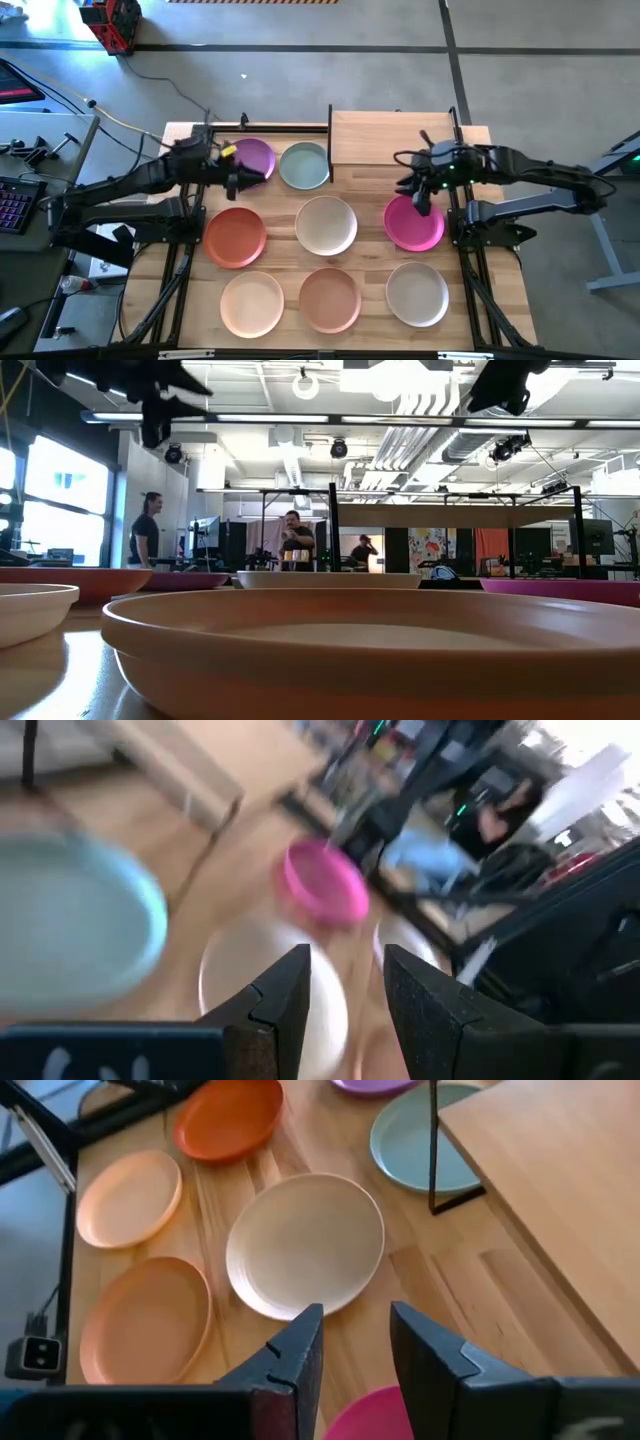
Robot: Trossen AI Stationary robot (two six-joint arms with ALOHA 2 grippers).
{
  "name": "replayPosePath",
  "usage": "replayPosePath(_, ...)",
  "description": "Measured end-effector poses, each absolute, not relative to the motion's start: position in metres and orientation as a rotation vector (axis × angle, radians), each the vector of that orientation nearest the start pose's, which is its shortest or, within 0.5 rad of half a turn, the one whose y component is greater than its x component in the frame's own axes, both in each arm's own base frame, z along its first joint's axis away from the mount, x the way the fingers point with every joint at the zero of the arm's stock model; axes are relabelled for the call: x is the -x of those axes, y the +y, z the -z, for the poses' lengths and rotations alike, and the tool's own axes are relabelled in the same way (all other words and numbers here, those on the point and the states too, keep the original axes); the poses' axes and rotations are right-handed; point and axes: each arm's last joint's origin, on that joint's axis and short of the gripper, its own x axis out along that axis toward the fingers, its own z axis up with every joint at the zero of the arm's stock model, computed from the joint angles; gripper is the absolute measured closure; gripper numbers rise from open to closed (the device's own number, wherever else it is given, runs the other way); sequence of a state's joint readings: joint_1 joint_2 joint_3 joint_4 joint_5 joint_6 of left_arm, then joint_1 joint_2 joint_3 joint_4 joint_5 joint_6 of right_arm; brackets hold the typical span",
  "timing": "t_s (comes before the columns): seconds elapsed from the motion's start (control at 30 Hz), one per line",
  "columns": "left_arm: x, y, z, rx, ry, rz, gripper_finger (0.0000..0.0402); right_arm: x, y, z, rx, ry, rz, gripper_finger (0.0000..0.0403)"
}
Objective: Place and stack plates onto a shelf
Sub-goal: Put the white plate on the shelf
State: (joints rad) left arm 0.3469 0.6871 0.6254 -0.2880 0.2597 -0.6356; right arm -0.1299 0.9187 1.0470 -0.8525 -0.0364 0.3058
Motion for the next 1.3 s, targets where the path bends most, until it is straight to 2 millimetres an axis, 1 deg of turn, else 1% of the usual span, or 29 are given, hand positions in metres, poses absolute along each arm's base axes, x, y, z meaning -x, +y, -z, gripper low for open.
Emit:
replayPosePath(0.17, -0.155, 0.038, -0.27, 0.934, 0.422, -0.211, 0.0284, -0.175, -0.022, -0.335, -0.354, 0.738, 0.204, 0.0302)
replayPosePath(0.37, -0.163, 0.023, -0.265, 1.143, 0.497, -0.187, 0.0284, -0.182, -0.023, -0.33, -0.355, 0.766, 0.207, 0.0302)
replayPosePath(0.43, -0.166, 0.018, -0.268, 1.169, 0.519, -0.172, 0.0284, -0.183, -0.023, -0.329, -0.355, 0.773, 0.208, 0.0302)
replayPosePath(0.57, -0.172, 0.01, -0.282, 1.2, 0.533, -0.131, 0.0284, -0.187, -0.023, -0.327, -0.332, 0.787, 0.2, 0.0302)
replayPosePath(0.77, -0.183, 0.0, -0.307, 1.184, 0.555, -0.074, 0.0284, -0.197, -0.024, -0.324, -0.307, 0.785, 0.178, 0.0302)
replayPosePath(0.9, -0.189, -0.003, -0.32, 1.107, 0.558, -0.053, 0.0284, -0.212, -0.022, -0.323, -0.255, 0.739, 0.019, 0.0302)
replayPosePath(0.97, -0.193, -0.003, -0.325, 1.067, 0.544, -0.045, 0.0284, -0.221, -0.018, -0.321, -0.193, 0.725, -0.06, 0.0302)
replayPosePath(1.07, -0.197, -0.003, -0.33, 1.016, 0.525, -0.058, 0.0284, -0.234, -0.012, -0.313, -0.047, 0.735, -0.15, 0.0302)
replayPosePath(1.17, -0.2, -0.002, -0.332, 0.974, 0.518, -0.06, 0.0284, -0.246, -0.004, -0.302, 0.071, 0.762, -0.228, 0.0302)
replayPosePath(1.3, -0.203, -0.002, -0.333, 0.936, 0.513, -0.052, 0.0284, -0.261, 0.004, -0.285, 0.184, 0.812, -0.313, 0.0302)
